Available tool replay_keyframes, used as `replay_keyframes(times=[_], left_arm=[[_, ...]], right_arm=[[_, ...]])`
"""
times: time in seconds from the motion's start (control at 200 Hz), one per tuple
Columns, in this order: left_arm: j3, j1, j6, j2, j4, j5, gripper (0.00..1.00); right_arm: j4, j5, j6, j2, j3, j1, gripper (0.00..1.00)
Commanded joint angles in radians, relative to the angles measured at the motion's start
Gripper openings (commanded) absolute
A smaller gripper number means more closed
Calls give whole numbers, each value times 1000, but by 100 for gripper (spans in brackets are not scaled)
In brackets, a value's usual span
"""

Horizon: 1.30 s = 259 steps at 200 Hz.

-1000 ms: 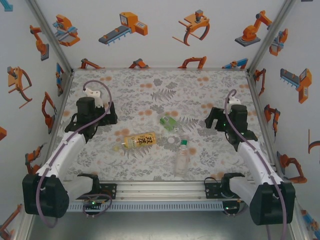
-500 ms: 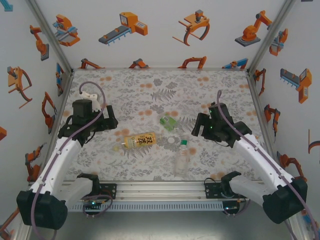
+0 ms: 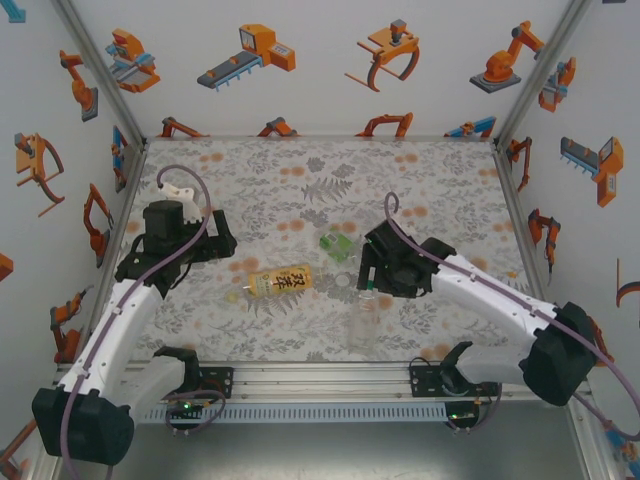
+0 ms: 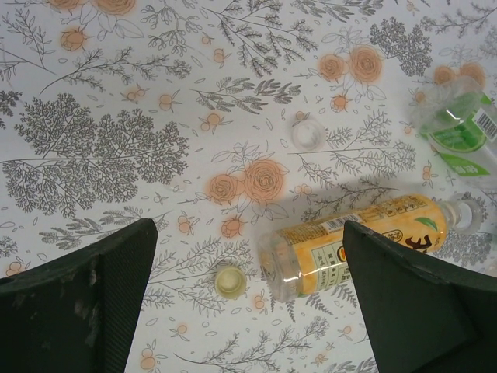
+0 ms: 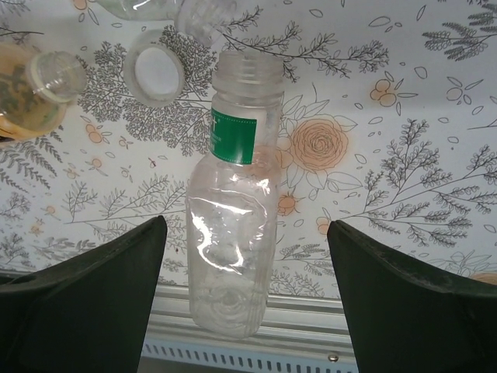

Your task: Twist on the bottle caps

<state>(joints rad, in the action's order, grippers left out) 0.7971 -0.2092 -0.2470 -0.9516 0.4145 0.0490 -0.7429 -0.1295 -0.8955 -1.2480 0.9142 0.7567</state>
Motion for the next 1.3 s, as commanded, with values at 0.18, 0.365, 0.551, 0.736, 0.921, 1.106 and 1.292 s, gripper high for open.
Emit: replay_keyframes(times=[0.18,0.365,0.551,0.736,0.921,1.106,1.292], left_arm=[[-2,-4,14,-8,-13,-3,97],[1,-4,15,-11,-11,-6,97],[4,-4,19,-26,-7,6,97],[12,-4,15,-40,3,10,97],[41,-3,-11,-79,38,26,97],[80,-6,-22,-116,98,47,97],[83,-12,15,-40,123,118,97]], right_arm=[[13,-53,-83,-73,12,54,79],[81,-23,-102,-131,-9,70,79],[128,-24,-135,-211,-17,100,77],[158,-38,-156,-248,-48,110,70],[175,-44,-158,-247,-78,110,60],[160,-58,-163,-199,-85,110,50],[100,-68,-138,-47,-85,111,39]])
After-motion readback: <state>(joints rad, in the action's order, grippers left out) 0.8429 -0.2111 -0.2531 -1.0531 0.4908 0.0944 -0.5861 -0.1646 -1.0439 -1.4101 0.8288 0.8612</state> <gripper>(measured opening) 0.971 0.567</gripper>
